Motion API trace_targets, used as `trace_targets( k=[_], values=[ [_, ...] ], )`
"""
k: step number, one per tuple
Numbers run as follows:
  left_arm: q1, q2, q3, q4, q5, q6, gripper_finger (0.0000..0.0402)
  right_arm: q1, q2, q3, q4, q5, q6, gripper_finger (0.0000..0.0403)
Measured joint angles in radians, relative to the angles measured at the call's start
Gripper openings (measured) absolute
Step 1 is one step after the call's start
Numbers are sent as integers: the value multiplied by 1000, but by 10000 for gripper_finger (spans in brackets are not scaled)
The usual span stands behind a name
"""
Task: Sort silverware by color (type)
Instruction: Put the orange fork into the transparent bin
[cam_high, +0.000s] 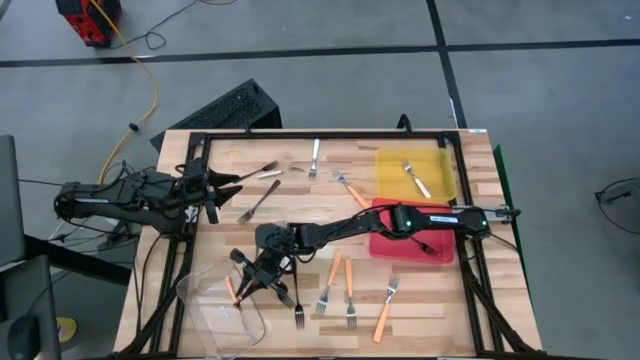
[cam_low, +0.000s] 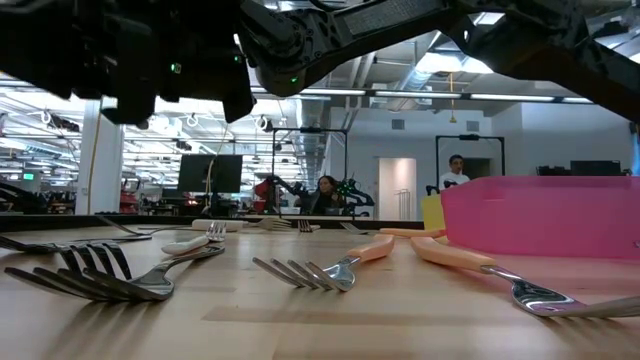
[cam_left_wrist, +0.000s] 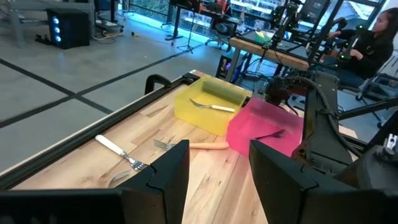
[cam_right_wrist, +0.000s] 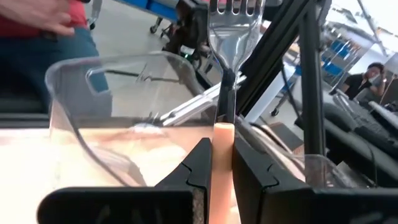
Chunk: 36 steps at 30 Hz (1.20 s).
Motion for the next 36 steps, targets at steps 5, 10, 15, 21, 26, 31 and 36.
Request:
trace_targets(
  k=[5, 10, 15, 21, 26, 31, 36],
  values=[
    [0, 0, 0, 0, -1, 0, 151, 0, 0, 0, 1, 3, -1, 78],
    [0, 0, 0, 0, -1, 0, 151, -1, 0, 0, 1, 3, -2, 88],
    [0, 0, 0, 0, -1, 0, 151, -1, 0, 0, 1, 5, -2, 90],
    [0, 0, 0, 0, -1, 0, 151, -2, 0, 0, 0, 33, -1, 92],
    [0, 0, 0, 0, 0, 0, 151, -2, 0, 0, -7, 34, -1, 101],
    [0, 0, 0, 0, 0, 0, 151, -2, 0, 0, -6, 45, 7, 136],
    [0, 0, 0, 0, 0, 0, 151, -2, 0, 0, -6, 79, 14, 166]
  ],
)
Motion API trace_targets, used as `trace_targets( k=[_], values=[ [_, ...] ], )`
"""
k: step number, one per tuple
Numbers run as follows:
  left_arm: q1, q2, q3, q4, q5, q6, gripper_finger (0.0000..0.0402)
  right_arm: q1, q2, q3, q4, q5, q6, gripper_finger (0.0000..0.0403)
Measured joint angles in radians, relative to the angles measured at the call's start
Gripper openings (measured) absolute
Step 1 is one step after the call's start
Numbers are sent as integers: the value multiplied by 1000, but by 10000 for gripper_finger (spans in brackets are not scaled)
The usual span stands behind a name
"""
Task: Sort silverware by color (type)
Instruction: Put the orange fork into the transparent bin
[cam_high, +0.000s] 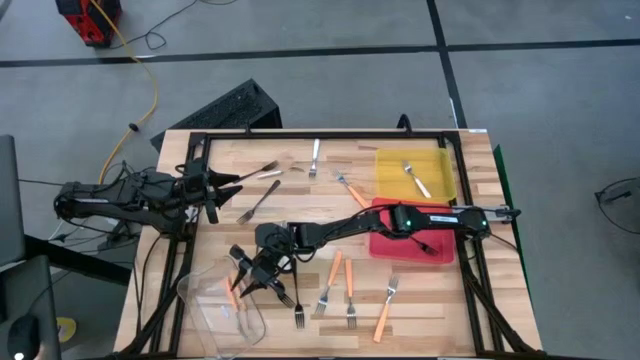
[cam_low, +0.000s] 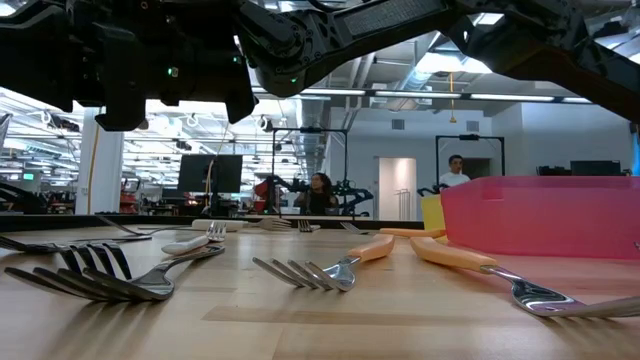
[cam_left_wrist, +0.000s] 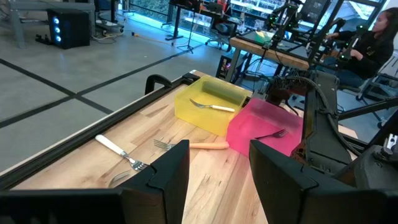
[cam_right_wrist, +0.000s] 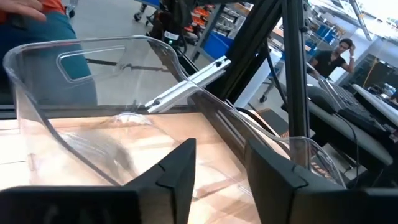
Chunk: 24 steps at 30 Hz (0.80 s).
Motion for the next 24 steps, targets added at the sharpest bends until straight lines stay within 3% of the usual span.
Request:
trace_targets(
  k=[8, 13, 17, 24],
  values=[
    [0, 0, 0, -16, 0, 0, 151, 0, -12, -2, -2, 0, 22, 171],
    [0, 0, 0, -49, 0, -8, 151, -11, -92, -2, -55, 1, 80, 171],
    [0, 0, 0, -47, 6, -16, 151, -29, -224, -2, -277, 52, 102, 171],
    [0, 0, 0, -45, 22, -17, 151, -54, -497, 0, -842, 193, 127, 171]
  ],
)
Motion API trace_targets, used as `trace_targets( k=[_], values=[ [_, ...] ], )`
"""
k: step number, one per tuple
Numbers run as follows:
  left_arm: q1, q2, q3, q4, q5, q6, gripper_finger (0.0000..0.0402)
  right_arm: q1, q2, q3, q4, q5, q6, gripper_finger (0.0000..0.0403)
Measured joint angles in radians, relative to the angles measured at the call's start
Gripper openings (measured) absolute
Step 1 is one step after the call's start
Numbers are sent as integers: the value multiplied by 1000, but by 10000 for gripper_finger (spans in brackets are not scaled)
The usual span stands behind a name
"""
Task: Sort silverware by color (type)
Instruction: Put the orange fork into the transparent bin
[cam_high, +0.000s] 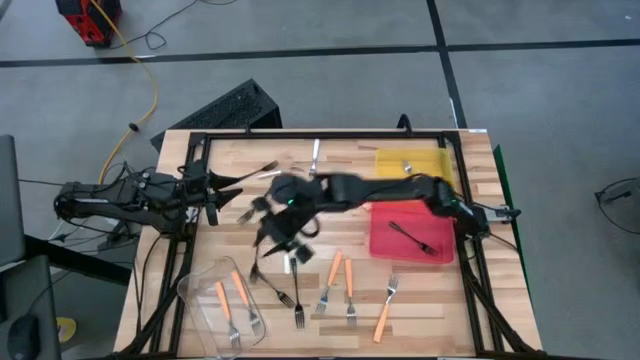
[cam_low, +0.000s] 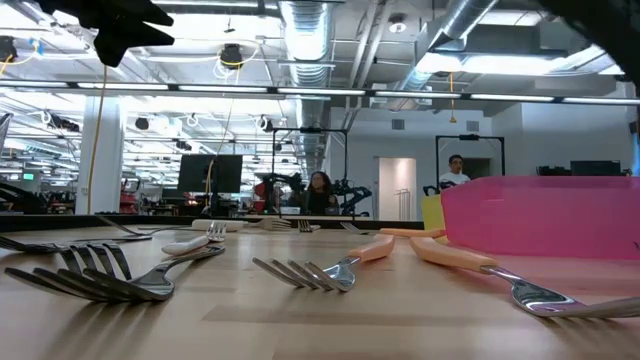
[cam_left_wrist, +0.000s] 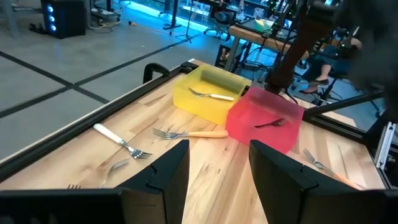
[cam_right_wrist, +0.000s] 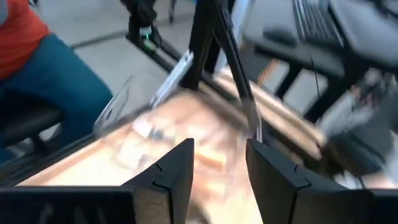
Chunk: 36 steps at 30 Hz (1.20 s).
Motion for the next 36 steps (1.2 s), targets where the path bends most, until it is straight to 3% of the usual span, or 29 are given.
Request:
trace_targets(
  k=[8, 16, 23, 30, 36],
  values=[
    [0, 0, 0, 0, 0, 0, 151, -27, -246, 0, -379, 219, 33, 171],
    [0, 0, 0, -7, 0, 0, 151, -7, -358, 0, -658, 246, 271, 170],
    [0, 0, 0, -15, -1, 1, 151, 156, -350, -16, -883, 254, 448, 155],
    [0, 0, 0, -33, -2, 1, 151, 384, -349, -164, -927, 378, 700, 139],
    [0, 0, 0, -33, -3, 11, 151, 559, -349, -347, -844, 469, 815, 137]
  ],
)
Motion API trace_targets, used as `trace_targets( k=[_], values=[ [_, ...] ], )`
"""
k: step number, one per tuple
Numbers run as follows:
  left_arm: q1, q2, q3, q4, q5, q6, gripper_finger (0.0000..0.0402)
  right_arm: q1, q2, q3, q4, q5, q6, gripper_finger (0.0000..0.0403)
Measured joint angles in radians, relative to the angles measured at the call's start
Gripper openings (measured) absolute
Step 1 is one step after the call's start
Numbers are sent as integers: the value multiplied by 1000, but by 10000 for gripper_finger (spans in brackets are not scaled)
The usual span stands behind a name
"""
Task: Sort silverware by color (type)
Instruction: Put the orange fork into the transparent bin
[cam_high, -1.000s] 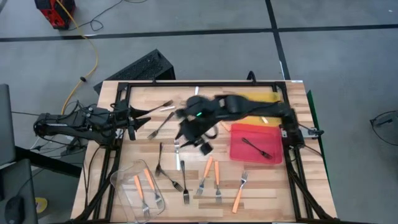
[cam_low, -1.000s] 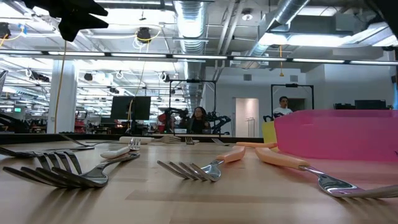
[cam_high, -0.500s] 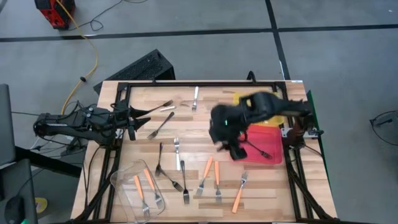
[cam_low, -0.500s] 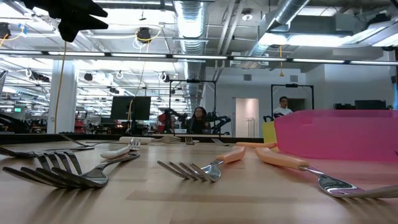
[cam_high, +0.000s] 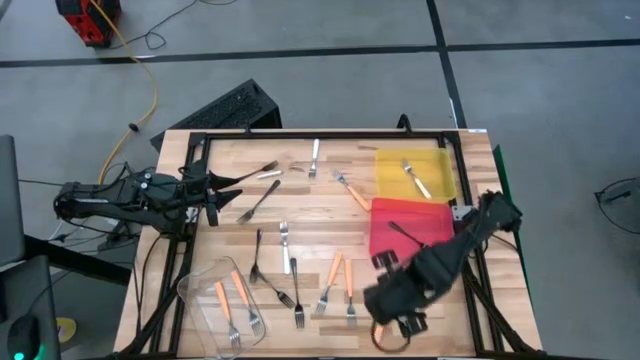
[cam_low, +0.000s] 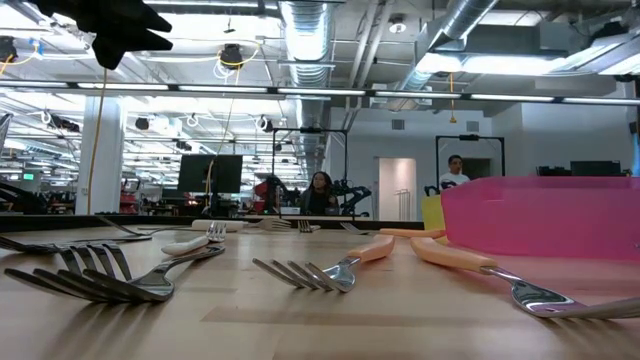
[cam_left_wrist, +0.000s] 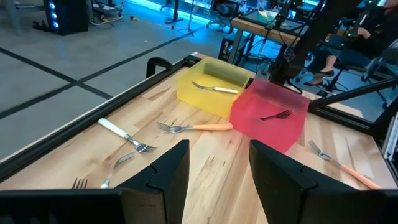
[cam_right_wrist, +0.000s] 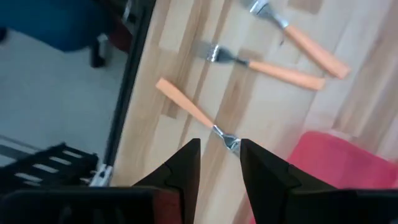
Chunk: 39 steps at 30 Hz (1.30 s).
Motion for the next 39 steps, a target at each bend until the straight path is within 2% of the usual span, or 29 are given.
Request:
trace_targets(
  k=[6, 10, 14, 20, 30, 34, 39],
  values=[
    [0, 0, 0, 0, -17, 9, 151, 93, 0, -194, 220, 43, 14, 138],
    [0, 0, 0, 0, -18, 8, 151, 108, 0, -307, 396, 44, 12, 145],
    [0, 0, 0, 0, -18, 8, 151, 109, 0, -393, 497, 45, -18, 157],
    [0, 0, 0, -4, -18, 7, 151, 98, -1, -481, 579, 47, -106, 179],
    [0, 0, 0, -19, -18, 6, 151, 97, 0, -580, 671, 42, -206, 246],
    [0, 0, 0, -19, -18, 6, 151, 99, 0, -613, 709, 38, -281, 250],
    [0, 0, 0, -19, -19, 5, 151, 99, 0, -669, 752, 15, -294, 249]
  ],
)
